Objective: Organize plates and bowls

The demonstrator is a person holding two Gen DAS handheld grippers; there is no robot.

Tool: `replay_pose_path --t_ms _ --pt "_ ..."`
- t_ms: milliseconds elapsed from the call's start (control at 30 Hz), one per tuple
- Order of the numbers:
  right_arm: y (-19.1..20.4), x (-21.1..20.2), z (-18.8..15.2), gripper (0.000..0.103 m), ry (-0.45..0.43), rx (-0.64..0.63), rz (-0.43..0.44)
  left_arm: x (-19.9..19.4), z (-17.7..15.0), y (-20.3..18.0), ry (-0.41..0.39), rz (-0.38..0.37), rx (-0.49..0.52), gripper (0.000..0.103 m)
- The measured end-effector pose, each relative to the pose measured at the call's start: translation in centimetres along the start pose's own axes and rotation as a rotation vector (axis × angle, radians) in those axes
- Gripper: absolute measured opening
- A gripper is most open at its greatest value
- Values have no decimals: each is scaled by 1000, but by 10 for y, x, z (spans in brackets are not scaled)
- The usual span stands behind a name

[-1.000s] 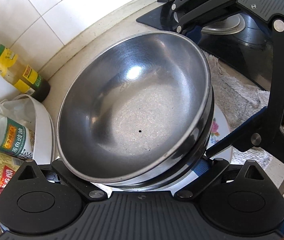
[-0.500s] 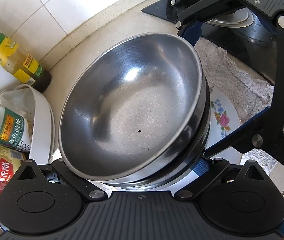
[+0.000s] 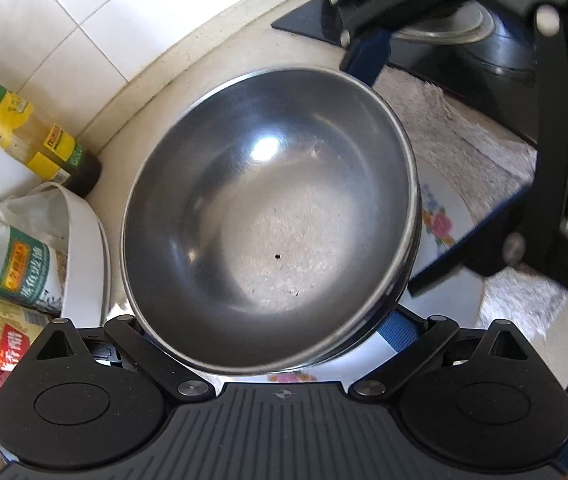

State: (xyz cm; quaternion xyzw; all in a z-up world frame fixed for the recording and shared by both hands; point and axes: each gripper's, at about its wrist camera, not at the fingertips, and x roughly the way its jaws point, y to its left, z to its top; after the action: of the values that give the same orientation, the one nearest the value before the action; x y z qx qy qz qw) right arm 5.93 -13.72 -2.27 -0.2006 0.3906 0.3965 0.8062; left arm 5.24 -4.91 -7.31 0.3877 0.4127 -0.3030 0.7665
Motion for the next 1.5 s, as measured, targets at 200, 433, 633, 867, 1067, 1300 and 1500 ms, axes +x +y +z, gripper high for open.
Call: replay_pose_path --t_ms 200,433,633,867,1067,1300,1500 --pt "8 -5 -8 85 9 43 -28 -8 -8 -2 -20 -8 -8 102" --pt "25 -24 -26 85 -34 145 -64 -20 -24 -4 -41 -4 -91 103" --pt "49 -46 -36 87 -112 286 -146 -41 -41 -4 -78 22 -176 103" --pt "68 -73 -43 92 -216 511 -256 -65 -56 -2 -134 80 -360 103" --pt "83 -139 -14 103 -377 548 -494 -96 -51 19 -190 102 -520 103" --pt "95 -109 -62 103 -455 839 -479 -137 -75 19 -336 110 -786 103" --pt "91 -80 -72 103 -271 879 -575 -113 -71 -6 -232 128 -883 103"
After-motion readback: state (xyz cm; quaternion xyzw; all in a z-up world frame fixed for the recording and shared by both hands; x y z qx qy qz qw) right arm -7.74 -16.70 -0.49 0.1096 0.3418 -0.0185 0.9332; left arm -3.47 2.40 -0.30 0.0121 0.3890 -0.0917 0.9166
